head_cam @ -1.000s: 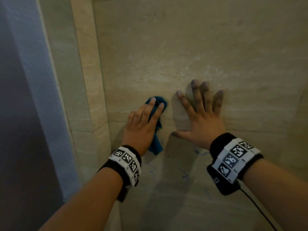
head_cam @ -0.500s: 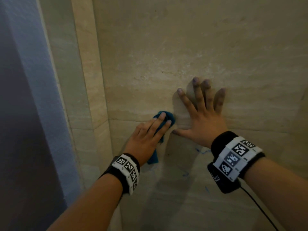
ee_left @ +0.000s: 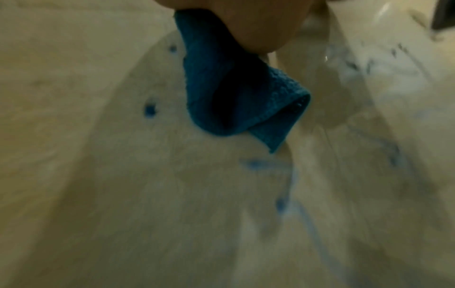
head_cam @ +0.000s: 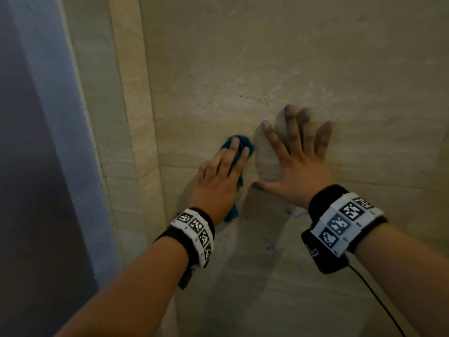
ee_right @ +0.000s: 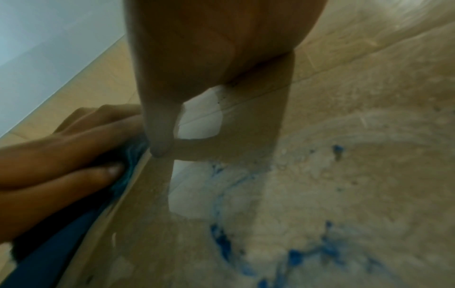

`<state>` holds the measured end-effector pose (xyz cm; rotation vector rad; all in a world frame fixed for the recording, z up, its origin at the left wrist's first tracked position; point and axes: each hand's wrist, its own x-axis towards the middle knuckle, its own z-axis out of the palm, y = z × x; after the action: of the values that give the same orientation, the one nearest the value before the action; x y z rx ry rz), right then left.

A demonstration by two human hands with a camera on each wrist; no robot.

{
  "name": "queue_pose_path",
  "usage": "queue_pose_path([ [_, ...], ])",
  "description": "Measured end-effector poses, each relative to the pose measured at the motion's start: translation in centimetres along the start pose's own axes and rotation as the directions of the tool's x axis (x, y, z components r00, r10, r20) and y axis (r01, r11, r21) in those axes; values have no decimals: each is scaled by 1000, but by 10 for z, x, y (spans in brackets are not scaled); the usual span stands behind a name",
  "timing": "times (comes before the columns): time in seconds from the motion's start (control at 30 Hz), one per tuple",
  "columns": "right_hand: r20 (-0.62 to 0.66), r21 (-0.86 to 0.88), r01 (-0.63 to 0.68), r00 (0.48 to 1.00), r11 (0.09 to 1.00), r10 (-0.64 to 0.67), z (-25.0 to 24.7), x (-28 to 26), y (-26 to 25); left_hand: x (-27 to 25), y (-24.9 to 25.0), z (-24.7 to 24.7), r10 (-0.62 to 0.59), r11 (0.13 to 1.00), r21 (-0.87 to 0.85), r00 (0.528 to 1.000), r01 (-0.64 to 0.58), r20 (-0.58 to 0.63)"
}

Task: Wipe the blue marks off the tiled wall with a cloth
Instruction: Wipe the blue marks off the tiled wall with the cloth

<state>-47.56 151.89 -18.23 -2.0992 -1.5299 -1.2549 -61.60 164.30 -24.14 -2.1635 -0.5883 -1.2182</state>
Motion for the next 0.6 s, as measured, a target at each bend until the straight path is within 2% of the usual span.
queue_pose_path([
  [0.13,-12,-4,1,1000,1000,-1,1,0,0,-26,3,10,135,991,26,991,-135,12],
  [0.27,-19,6,0,1000,1000,0,1,-1,0,-35,-2,10,164,984,67,986,-166,32],
  [0.33,-18,8,0,1000,1000,0,1,-1,0,-33,-5,6,125,988,83,990,-130,62],
  [0.47,-18,1,0,1000,1000,0,0,-1,-2,-19,-13,-4,-69,993,98,997,64,44],
  [0.6,-26,-3,-4,1000,1000,4,0,-1,-2,-10,-12,-5,26,999,-33,1000,-25,14],
])
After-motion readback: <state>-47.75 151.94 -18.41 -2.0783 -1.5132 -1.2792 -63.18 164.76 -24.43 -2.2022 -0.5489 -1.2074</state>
